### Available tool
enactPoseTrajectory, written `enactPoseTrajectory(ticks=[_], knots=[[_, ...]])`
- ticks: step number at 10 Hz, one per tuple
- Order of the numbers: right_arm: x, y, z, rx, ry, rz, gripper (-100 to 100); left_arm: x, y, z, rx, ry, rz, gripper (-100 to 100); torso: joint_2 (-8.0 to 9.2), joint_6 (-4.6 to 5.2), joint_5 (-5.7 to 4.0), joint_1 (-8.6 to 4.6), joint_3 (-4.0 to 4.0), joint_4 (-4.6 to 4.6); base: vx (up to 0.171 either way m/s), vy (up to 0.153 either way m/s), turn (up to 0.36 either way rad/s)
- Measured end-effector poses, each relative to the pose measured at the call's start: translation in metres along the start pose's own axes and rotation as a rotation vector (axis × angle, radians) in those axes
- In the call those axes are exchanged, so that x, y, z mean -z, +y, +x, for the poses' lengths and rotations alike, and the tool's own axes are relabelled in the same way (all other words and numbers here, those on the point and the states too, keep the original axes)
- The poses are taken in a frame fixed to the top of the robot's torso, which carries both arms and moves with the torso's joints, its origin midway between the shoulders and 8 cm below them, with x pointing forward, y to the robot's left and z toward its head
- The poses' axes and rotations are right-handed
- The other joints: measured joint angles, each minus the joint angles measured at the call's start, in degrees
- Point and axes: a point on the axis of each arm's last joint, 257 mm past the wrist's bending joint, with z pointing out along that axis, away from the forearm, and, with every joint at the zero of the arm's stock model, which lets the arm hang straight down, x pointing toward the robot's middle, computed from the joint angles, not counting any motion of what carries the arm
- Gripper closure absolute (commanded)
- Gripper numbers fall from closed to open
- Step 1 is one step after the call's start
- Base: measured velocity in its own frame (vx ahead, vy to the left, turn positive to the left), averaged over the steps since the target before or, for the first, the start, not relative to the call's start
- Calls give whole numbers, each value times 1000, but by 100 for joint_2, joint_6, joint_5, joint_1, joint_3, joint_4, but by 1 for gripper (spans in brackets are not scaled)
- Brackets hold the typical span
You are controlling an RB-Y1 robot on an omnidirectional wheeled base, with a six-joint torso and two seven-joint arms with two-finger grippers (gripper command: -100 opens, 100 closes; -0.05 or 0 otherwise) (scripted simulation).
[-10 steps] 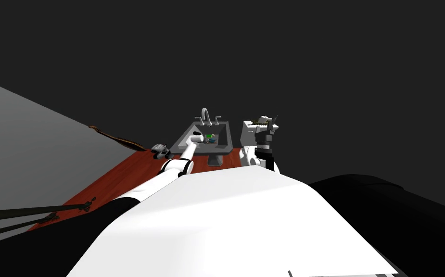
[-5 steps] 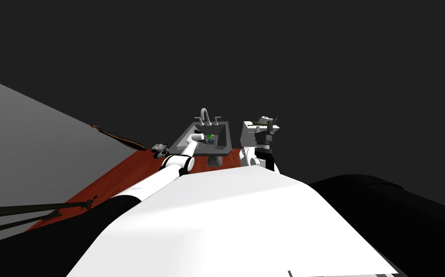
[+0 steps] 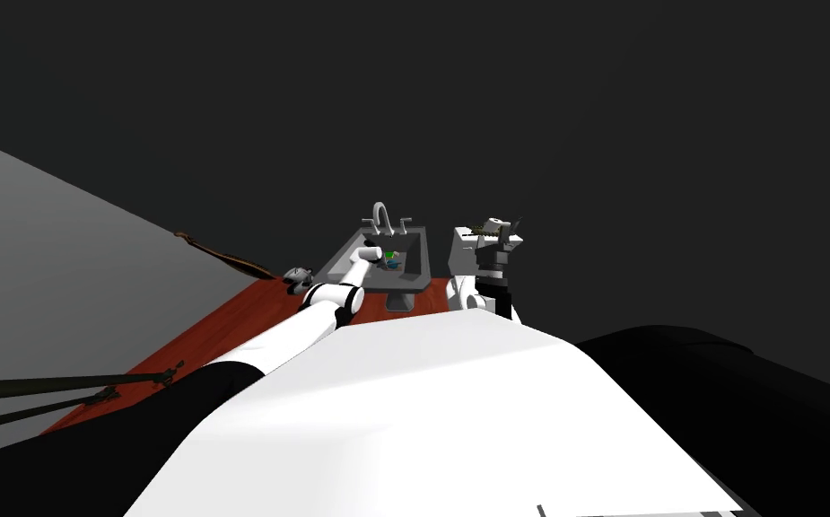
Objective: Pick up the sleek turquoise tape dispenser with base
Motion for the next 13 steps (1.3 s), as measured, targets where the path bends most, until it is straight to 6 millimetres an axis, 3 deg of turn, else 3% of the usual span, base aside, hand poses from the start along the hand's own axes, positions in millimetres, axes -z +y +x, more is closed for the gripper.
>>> enactPoseTrajectory(ticks=[7, 8, 9, 12, 13], knots=[[0, 0, 0, 0, 0, 0, 0, 0, 14, 3, 38, -44, -101, -100, 3, 0, 1, 4, 1, 0, 17, -35, 25], [0, 0, 0, 0, 0, 0, 0, 0, 15, 3, 38, -45, -103, 0, 6, -1, 2, 11, 3, 1, 0, 0, 0], [0, 0, 0, 0, 0, 0, 0, 0, 15, 3, 38, -45, -103, -100, 8, -1, 3, 15, 4, 1, 44, -8, -17], [0, 0, 0, 0, 0, 0, 0, -9, 25, -2, 40, -45, -101, -100, -7, -1, 4, 17, -5, -3, 39, -4, -3], [0, 0, 0, 0, 0, 0, 0, -9, 25, -2, 40, -45, -101, 100, 1, -1, 4, 17, 0, -1, 0, 0, 0]])
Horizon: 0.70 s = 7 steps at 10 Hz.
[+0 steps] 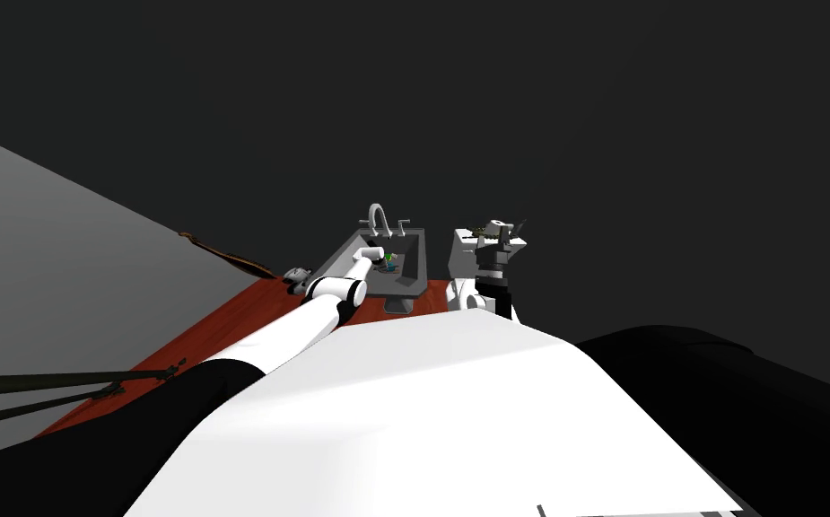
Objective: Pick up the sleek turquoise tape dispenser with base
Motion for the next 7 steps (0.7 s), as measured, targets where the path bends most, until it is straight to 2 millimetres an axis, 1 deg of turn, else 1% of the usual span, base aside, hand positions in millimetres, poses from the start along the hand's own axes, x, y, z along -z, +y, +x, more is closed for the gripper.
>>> enactPoseTrajectory(ticks=[4, 5, 6, 7], knots=[[0, 0, 0, 0, 0, 0, 0, 0, 0, 0, -1, 0, -1, 100, 8, -2, 1, 2, 6, 3, 0, 0, 0], [0, 0, 0, 0, 0, 0, 0, 0, 0, 0, -1, 0, -1, 0, 9, -1, 1, 2, 6, 3, 0, 0, 0], [0, 0, 0, 0, 0, 0, 0, 0, 0, 0, -1, 0, -1, 100, 9, -1, 1, 1, 6, 3, -37, 8, 13], [0, 0, 0, 0, 0, 0, 0, 3, -3, 2, -1, 1, 1, 100, 21, -2, 0, 4, 13, 7, -54, 12, 11]])
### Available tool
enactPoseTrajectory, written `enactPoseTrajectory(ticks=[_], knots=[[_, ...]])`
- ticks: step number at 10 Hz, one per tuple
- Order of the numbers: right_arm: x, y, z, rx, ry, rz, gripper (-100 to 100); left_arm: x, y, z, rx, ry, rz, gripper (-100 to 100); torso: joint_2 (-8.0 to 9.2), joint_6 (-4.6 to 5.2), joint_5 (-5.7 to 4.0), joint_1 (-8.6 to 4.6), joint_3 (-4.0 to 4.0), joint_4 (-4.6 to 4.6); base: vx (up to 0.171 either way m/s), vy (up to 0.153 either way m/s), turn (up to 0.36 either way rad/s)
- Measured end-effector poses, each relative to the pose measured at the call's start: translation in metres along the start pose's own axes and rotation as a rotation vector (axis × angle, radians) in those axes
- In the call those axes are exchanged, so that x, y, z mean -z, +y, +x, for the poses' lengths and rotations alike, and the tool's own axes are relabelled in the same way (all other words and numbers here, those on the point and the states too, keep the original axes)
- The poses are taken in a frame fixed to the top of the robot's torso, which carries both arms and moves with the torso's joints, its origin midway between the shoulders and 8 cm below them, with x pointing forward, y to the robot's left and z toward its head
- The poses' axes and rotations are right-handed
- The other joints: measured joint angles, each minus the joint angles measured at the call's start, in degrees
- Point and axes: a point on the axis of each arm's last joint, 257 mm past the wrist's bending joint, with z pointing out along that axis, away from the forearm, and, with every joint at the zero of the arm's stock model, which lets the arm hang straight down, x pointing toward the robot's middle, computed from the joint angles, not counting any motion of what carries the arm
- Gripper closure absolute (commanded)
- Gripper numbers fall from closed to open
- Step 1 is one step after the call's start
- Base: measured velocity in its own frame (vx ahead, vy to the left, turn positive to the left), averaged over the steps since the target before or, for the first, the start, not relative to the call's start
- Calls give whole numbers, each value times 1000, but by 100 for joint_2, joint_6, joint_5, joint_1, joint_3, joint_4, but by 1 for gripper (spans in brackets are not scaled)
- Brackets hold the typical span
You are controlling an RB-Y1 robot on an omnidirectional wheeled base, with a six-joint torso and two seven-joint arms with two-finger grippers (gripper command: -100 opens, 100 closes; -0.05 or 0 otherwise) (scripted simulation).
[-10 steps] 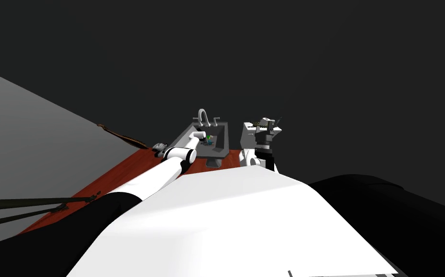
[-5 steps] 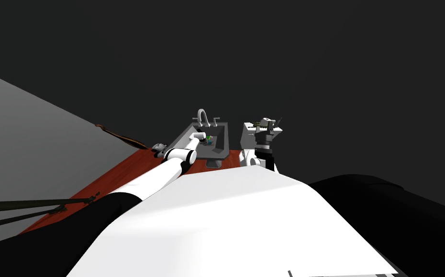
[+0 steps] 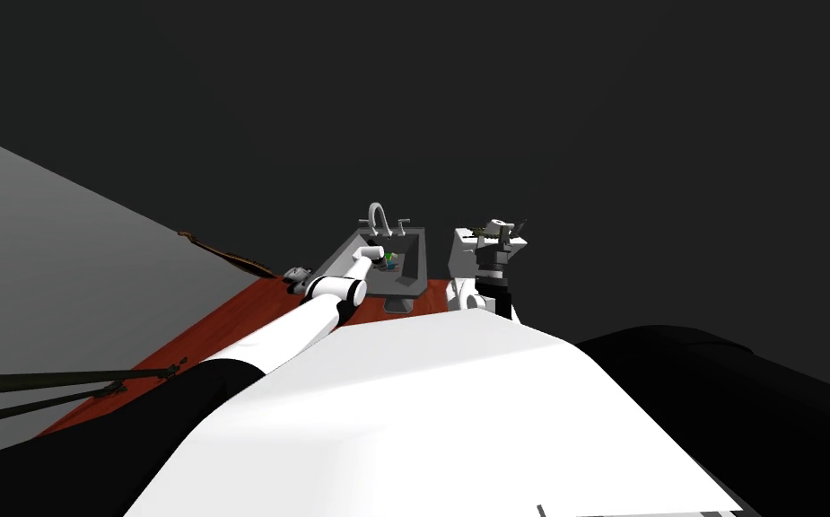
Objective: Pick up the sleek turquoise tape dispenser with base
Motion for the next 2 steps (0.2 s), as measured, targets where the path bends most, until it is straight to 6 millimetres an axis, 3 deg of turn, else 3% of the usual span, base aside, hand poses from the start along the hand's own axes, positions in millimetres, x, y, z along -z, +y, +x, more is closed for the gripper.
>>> enactPoseTrajectory(ticks=[1, 2], knots=[[0, 0, 0, 0, 0, 0, 0, 4, -4, 1, 0, 0, 0, 100, 9, -1, 0, 2, 6, 2, -22, 5, 1], [0, 0, 0, 0, 0, 0, 0, 4, -4, 1, 0, 0, -2, 0, 3, 0, 0, 0, 2, 1, 0, 0, 0]])
